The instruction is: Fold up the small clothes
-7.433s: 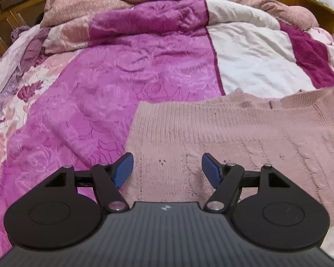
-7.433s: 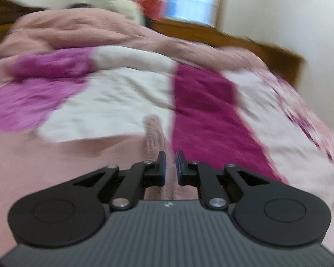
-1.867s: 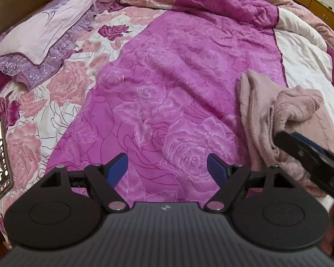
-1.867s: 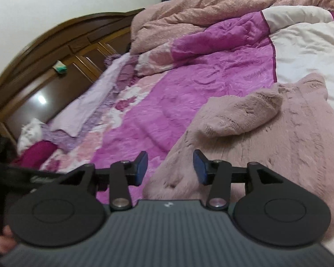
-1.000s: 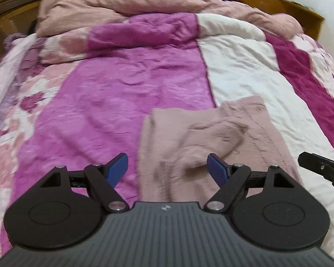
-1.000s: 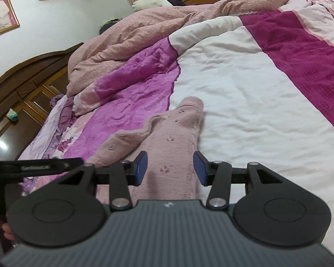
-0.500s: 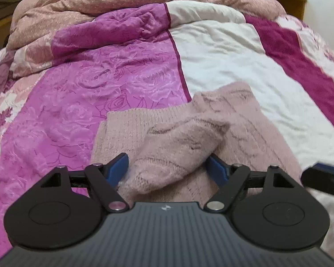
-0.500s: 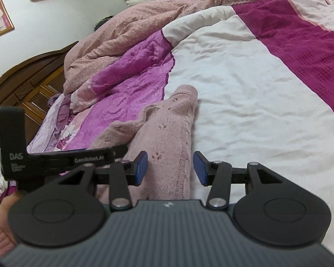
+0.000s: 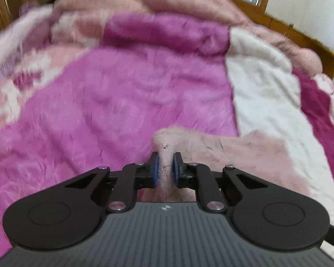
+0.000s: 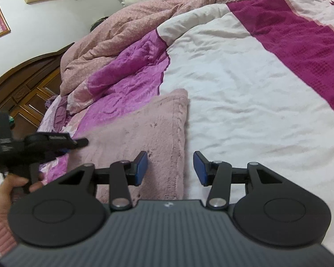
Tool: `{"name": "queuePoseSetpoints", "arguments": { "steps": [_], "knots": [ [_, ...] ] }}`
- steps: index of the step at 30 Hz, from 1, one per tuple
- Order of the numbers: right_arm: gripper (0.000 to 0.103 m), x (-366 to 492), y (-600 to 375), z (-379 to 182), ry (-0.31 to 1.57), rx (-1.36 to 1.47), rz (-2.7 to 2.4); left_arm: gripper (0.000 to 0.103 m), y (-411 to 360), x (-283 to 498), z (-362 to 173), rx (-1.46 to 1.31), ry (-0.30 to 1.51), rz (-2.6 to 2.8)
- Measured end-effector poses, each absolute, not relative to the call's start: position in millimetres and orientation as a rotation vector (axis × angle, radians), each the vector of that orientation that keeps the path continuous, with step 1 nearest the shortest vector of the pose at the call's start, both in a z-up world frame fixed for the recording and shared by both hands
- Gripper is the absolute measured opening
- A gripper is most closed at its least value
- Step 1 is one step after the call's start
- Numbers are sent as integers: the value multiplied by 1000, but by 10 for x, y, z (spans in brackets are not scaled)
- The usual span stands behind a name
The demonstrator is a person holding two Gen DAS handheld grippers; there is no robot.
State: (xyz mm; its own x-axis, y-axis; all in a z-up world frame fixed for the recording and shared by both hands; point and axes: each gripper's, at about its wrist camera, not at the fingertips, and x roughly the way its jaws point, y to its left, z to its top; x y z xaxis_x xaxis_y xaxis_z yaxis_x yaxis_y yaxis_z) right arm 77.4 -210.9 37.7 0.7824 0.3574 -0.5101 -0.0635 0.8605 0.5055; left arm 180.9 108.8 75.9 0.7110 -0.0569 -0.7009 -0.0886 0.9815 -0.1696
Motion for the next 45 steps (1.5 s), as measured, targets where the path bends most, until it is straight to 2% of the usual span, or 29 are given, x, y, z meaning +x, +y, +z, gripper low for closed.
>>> {"name": "queuePoseSetpoints", "arguments": {
  "steps": [10, 15, 24, 25, 27, 29, 31, 33, 34, 35, 36, 40, 45],
  "knots": [
    [49, 771, -1979, 387, 639, 471, 276, 17, 1116, 1702, 792, -231, 799, -47],
    [49, 739, -1966, 394, 637, 468, 283, 22, 1109, 1439, 970, -237, 826, -88],
    [49, 630, -1952, 448, 633, 476, 283, 23, 1008, 894, 1055, -226, 911, -178],
    [49, 617, -1951, 455, 631, 476, 284, 26, 983, 845, 1053, -221, 914, -185],
    [49, 590, -1949, 469, 630, 475, 283, 48, 943, 785, 1039, -214, 926, -194],
    [49, 566, -1942, 482, 629, 472, 282, 58, 900, 753, 1002, -217, 950, -215],
    [49, 546, -1941, 487, 627, 468, 282, 60, 819, 707, 975, -157, 946, -210],
    [49, 530, -1937, 493, 626, 464, 280, 57, 770, 673, 949, -106, 925, -192],
    [49, 524, -1935, 494, 626, 463, 279, 50, 766, 658, 939, -96, 912, -188],
    [49, 522, -1933, 496, 628, 463, 277, 31, 775, 651, 936, -88, 902, -174],
    [49, 519, -1931, 498, 629, 463, 276, 16, 794, 639, 947, -83, 891, -154],
    [49, 507, -1917, 519, 619, 459, 287, 15, 904, 511, 1086, -57, 826, -126],
    [49, 552, -1817, 442, 644, 443, 305, 15, 1044, 577, 887, -38, 901, -64]
  ]
}}
